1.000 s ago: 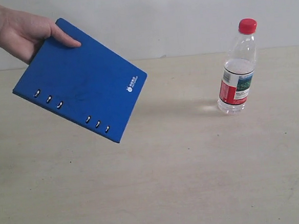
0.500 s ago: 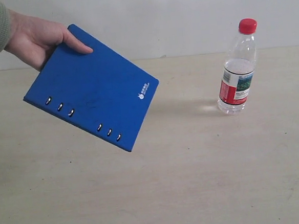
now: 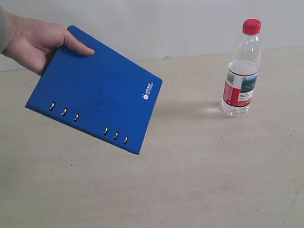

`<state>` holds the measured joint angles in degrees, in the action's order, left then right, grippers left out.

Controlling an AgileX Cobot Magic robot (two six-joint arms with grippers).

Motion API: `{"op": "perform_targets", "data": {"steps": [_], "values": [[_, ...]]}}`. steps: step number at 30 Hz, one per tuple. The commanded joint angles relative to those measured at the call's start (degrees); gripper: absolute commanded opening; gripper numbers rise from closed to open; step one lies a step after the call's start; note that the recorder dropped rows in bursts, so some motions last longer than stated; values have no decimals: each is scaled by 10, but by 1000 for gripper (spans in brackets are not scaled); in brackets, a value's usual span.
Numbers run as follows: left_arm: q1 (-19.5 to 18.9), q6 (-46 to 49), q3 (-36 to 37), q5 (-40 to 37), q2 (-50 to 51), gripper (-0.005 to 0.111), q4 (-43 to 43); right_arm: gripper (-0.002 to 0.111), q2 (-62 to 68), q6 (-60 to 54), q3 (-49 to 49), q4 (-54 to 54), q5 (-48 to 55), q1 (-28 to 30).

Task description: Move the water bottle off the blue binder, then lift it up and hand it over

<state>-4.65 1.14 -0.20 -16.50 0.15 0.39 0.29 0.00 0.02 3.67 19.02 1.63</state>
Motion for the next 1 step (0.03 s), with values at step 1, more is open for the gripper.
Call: {"op": "perform_targets", "data": {"steps": [1], "values": [[3, 3, 2, 0, -1, 4, -4, 0, -3, 0, 0, 5, -4, -2]]}}
